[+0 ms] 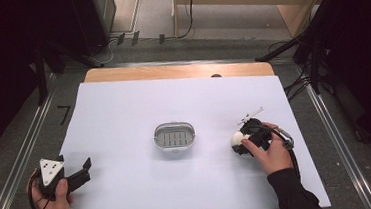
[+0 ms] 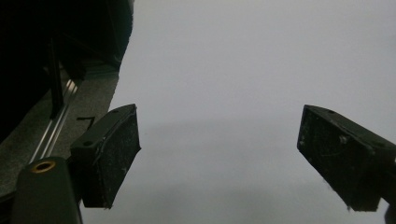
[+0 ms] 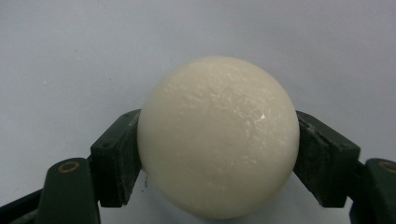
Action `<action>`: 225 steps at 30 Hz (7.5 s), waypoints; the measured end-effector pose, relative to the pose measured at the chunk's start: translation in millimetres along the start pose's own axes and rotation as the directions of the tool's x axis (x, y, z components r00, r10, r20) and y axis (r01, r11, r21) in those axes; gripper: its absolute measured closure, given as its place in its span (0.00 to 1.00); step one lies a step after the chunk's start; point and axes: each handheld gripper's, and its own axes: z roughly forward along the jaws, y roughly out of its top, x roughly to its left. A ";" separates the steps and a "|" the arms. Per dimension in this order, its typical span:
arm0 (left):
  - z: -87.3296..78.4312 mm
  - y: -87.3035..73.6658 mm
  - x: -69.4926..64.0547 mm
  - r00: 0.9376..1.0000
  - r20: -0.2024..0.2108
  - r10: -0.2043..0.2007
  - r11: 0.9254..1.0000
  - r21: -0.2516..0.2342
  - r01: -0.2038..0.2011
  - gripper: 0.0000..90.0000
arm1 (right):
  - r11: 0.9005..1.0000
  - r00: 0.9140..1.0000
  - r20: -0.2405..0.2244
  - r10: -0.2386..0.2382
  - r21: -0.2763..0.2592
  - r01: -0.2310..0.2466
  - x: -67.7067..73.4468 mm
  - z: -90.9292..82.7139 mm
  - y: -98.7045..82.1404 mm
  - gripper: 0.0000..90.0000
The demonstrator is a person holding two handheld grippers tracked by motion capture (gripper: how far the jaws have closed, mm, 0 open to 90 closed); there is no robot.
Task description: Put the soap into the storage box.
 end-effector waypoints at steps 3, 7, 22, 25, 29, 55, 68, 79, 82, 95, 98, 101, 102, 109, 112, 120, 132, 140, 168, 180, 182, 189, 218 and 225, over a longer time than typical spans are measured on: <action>0.1 0.0 -0.1 1.000 -0.001 0.000 1.000 0.000 0.000 0.15 | 1.000 1.000 0.006 -0.002 0.004 0.001 0.4 -1.3 -0.5 0.28; -0.1 0.0 0.0 1.000 -0.001 0.003 1.000 0.002 -0.003 0.15 | 1.000 1.000 0.010 -0.004 -0.002 0.004 0.3 -4.8 0.1 0.28; 0.0 0.0 0.0 1.000 0.001 0.002 1.000 0.001 -0.002 0.15 | 1.000 1.000 0.002 -0.024 -0.020 0.024 6.5 -12.3 9.0 0.28; -0.1 0.0 0.0 1.000 -0.001 0.002 1.000 0.001 -0.002 0.15 | 0.999 1.000 -0.001 -0.025 -0.023 0.025 7.0 -13.8 10.3 0.28; 0.0 0.1 -0.1 1.000 0.000 0.003 1.000 0.003 -0.003 0.15 | 0.999 1.000 -0.004 -0.030 -0.027 0.030 8.5 -16.2 12.1 0.28; 0.0 0.0 0.0 1.000 0.001 0.001 1.000 0.001 -0.001 0.15 | 0.997 0.998 -0.020 -0.064 -0.032 0.064 17.4 -20.8 23.4 0.28; -0.2 0.0 0.1 1.000 0.000 0.001 1.000 0.000 -0.001 0.15 | 0.996 0.996 -0.029 -0.080 -0.033 0.079 23.2 -21.2 29.1 0.28; -0.6 -0.2 0.3 1.000 -0.003 0.001 1.000 -0.002 -0.001 0.15 | 0.995 0.995 -0.038 -0.090 -0.033 0.089 28.2 -20.5 32.9 0.28; -0.4 -0.1 0.2 1.000 -0.003 0.004 1.000 -0.001 -0.004 0.15 | 0.996 0.995 -0.042 -0.088 -0.029 0.086 29.1 -21.0 33.4 0.28; -0.7 0.0 -0.3 1.000 -0.007 0.007 1.000 0.001 -0.007 0.15 | 0.995 0.995 -0.044 -0.094 -0.035 0.092 33.7 -24.9 38.9 0.28; -0.7 -0.1 -0.2 1.000 -0.005 0.007 1.000 0.001 -0.007 0.15 | 0.994 0.994 -0.050 -0.101 -0.039 0.099 36.1 -25.4 42.2 0.28; -0.8 -0.1 -0.2 1.000 -0.005 0.006 1.000 0.001 -0.006 0.15 | 0.994 0.993 -0.049 -0.108 -0.039 0.106 38.7 -26.0 45.5 0.28; -0.7 -0.1 -0.1 1.000 -0.004 0.006 1.000 0.000 -0.006 0.15 | 0.994 0.993 -0.047 -0.108 -0.038 0.106 39.7 -26.3 46.3 0.28; -0.6 -0.1 0.0 1.000 -0.004 0.006 1.000 0.000 -0.006 0.15 | 0.993 0.992 -0.056 -0.111 -0.041 0.109 43.0 -27.5 51.0 0.28; -0.7 0.0 -0.3 1.000 -0.005 0.007 1.000 0.002 -0.007 0.15 | 0.992 0.992 -0.057 -0.116 -0.045 0.114 44.4 -27.4 52.4 0.28; -0.5 -0.1 -0.2 1.000 -0.005 0.006 1.000 0.000 -0.006 0.15 | 0.992 0.990 -0.067 -0.121 -0.052 0.118 49.0 -29.6 58.5 0.28; -0.6 -0.2 0.3 1.000 -0.001 0.003 1.000 -0.001 -0.003 0.15 | 0.987 0.986 -0.070 -0.153 -0.054 0.149 61.9 -33.8 72.9 0.28; -0.6 -0.2 0.3 1.000 0.000 0.002 1.000 -0.002 -0.002 0.15 | 0.985 0.982 -0.082 -0.168 -0.060 0.163 69.6 -34.5 79.4 0.28; -0.7 -0.2 0.4 1.000 0.004 0.003 1.000 -0.002 -0.003 0.15 | 0.973 0.969 -0.108 -0.223 -0.078 0.215 98.6 -31.6 102.8 0.28; -0.8 -0.2 0.6 1.000 0.005 0.002 1.000 -0.002 -0.002 0.15 | 0.966 0.959 -0.125 -0.255 -0.082 0.246 116.7 -27.5 115.8 0.28; -0.9 -0.2 0.6 1.000 0.006 0.001 1.000 -0.003 -0.001 0.15 | 0.964 0.956 -0.128 -0.263 -0.082 0.254 119.9 -25.8 117.9 0.28; -0.7 -0.1 0.4 1.000 0.006 0.005 1.000 -0.002 -0.005 0.15 | 0.961 0.951 -0.138 -0.276 -0.073 0.268 125.9 -21.2 123.3 0.28; -0.5 -0.1 0.2 1.000 0.008 0.008 1.000 -0.003 -0.008 0.15 | 0.962 0.946 -0.184 -0.267 0.004 0.272 140.6 9.7 147.3 0.28; -0.5 0.0 0.4 1.000 0.010 0.009 1.000 -0.001 -0.009 0.15 | 0.967 0.950 -0.190 -0.247 0.007 0.253 141.0 14.3 148.7 0.28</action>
